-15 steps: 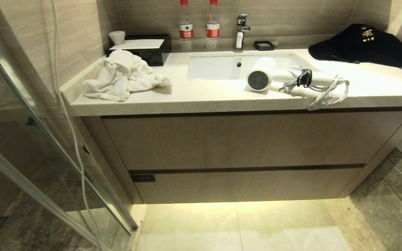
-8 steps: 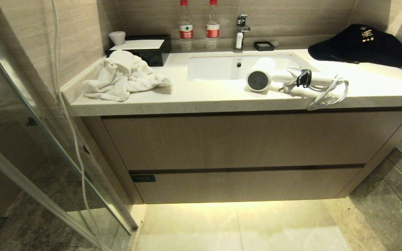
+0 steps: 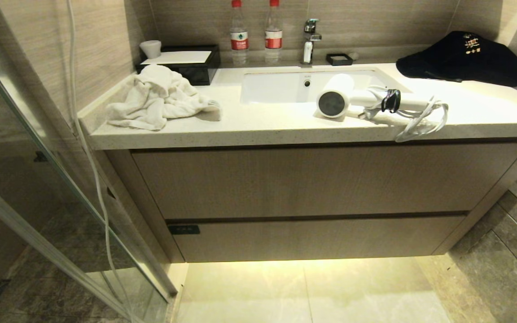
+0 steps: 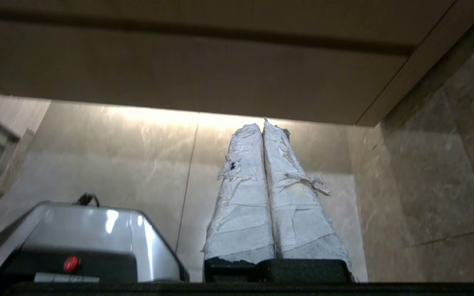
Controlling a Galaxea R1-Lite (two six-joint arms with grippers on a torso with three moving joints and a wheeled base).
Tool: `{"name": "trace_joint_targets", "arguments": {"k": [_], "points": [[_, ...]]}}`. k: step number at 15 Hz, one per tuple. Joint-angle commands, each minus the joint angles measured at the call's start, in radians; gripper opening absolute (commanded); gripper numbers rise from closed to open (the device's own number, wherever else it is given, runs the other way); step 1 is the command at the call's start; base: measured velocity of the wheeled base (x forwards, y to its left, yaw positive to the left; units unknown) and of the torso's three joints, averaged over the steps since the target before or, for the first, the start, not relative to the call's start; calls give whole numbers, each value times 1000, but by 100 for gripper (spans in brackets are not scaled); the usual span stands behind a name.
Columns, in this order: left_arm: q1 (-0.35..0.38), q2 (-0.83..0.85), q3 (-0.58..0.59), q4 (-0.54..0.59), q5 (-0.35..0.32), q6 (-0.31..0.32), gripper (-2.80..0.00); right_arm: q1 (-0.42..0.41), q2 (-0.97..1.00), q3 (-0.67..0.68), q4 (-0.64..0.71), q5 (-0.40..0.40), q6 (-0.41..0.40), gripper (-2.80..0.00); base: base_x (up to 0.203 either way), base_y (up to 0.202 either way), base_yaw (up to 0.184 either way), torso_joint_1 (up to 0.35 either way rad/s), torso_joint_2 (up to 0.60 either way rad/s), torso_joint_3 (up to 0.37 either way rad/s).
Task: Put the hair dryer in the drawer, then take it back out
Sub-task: Pull open the drawer
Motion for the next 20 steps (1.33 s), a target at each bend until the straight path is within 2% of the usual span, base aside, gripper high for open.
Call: {"name": "trace_joint_targets", "arguments": {"k": [1,3,5,9,20], "points": [[0,0,2,0,0,0,-280,-21,-117,3,4,2,-1,-280,0,0,0,0,0,0],[0,2,2,0,0,0,-280,-27,-221,4,4,4,-1,-280,0,0,0,0,0,0],[0,2,1,0,0,0,-280,-32,-218,5,6,5,-3,-280,0,0,0,0,0,0],[0,2,2,0,0,0,-280,-32,-216,5,8,-5,58,-280,0,0,0,0,0,0],[0,1,2,0,0,0,-280,-32,-217,4,10,-3,58,-280,0,0,0,0,0,0]]}}
